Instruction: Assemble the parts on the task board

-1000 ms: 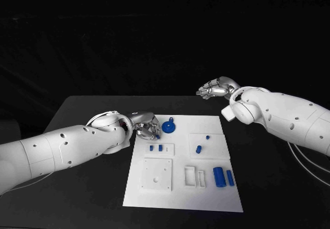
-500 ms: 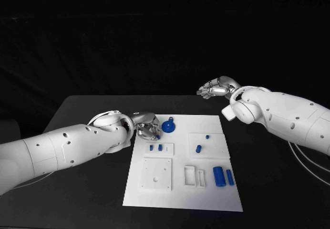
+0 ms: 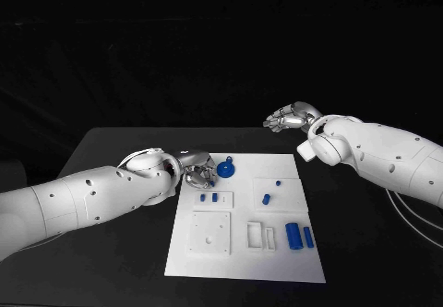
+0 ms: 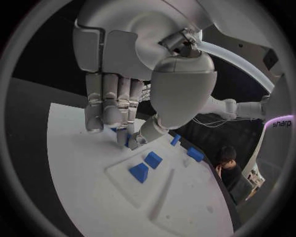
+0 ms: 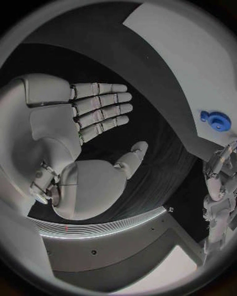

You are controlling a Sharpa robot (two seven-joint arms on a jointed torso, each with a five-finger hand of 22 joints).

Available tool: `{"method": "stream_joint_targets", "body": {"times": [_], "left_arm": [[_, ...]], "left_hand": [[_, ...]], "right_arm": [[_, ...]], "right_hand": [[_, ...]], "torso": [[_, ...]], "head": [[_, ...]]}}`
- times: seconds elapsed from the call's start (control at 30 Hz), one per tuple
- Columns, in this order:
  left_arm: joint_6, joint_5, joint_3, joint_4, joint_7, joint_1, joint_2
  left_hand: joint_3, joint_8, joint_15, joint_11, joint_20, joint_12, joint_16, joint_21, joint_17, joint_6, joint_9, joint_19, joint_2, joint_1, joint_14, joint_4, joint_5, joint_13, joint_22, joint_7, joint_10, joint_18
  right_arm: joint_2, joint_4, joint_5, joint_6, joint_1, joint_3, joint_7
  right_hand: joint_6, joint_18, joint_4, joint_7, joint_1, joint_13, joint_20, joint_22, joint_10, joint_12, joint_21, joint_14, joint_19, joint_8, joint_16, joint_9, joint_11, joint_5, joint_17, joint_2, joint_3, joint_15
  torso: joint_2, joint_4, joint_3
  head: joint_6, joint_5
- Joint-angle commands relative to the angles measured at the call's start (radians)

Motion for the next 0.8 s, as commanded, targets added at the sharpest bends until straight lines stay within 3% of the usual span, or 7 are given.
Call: {"method": "stream_joint_targets", "body": {"times": [0.03,0.5,0.73,0.8], "left_arm": [[-0.002,-0.103,-0.010,0.005,-0.002,-0.006,0.005],[-0.018,-0.085,-0.013,0.007,0.009,-0.007,0.000],[-0.039,-0.071,-0.013,0.009,0.018,-0.007,-0.003],[-0.036,-0.068,-0.013,0.010,0.016,-0.007,-0.004]], "left_hand": [[0.006,0.004,-0.009,-0.001,-0.033,0.000,-0.001,0.004,-0.001,0.011,0.001,-0.001,0.005,0.002,-0.001,-0.001,0.005,0.003,0.012,0.006,0.010,0.058],[0.009,0.004,-0.011,-0.002,-0.035,-0.003,-0.002,0.005,-0.004,0.012,0.000,-0.002,0.000,0.001,-0.002,0.000,0.009,0.004,0.012,0.005,0.014,0.056],[0.017,-0.040,-0.005,0.003,-0.033,-0.016,-0.013,-0.002,-0.011,-0.072,-0.017,-0.011,-0.023,0.016,-0.011,-0.001,-0.017,0.004,0.010,0.035,0.005,0.051],[0.017,-0.056,-0.005,0.003,-0.033,-0.019,-0.014,-0.003,-0.013,-0.103,-0.025,-0.012,-0.032,0.020,-0.013,-0.002,-0.020,0.005,0.009,0.031,0.005,0.050]], "right_arm": [[0.001,0.001,-0.003,0.011,0.000,0.000,0.009],[0.000,0.000,-0.003,0.012,0.000,0.000,0.010],[0.000,-0.002,-0.003,0.019,0.000,0.000,0.007],[0.000,-0.002,-0.003,0.019,0.000,0.000,0.007]], "right_hand": [[-0.008,-0.016,-0.003,0.041,-0.001,-0.002,-0.002,0.001,0.000,0.000,-0.004,-0.008,-0.004,0.007,0.003,-0.002,0.002,0.003,-0.002,0.009,-0.006,0.001],[-0.009,-0.016,-0.003,0.041,-0.001,-0.002,-0.002,0.002,0.000,0.000,-0.005,-0.008,-0.004,0.007,0.004,-0.002,0.002,0.003,-0.002,0.010,-0.007,0.001],[-0.009,-0.016,-0.003,0.041,-0.002,-0.002,-0.001,0.002,-0.001,0.000,-0.005,-0.008,-0.004,0.007,0.004,-0.002,0.002,0.004,-0.003,0.010,-0.007,0.001],[-0.009,-0.016,-0.003,0.041,-0.002,-0.002,-0.001,0.002,-0.001,0.000,-0.006,-0.008,-0.004,0.007,0.004,-0.002,0.002,0.004,-0.003,0.010,-0.007,0.001]], "torso": [[0.000,0.0006,-0.0004],[-0.001,-0.0002,-0.0011],[0.000,0.0001,-0.0011],[0.000,0.0001,-0.0012]], "head": [[-0.001,-0.001],[-0.001,-0.001],[0.001,-0.002],[0.001,-0.002]]}}
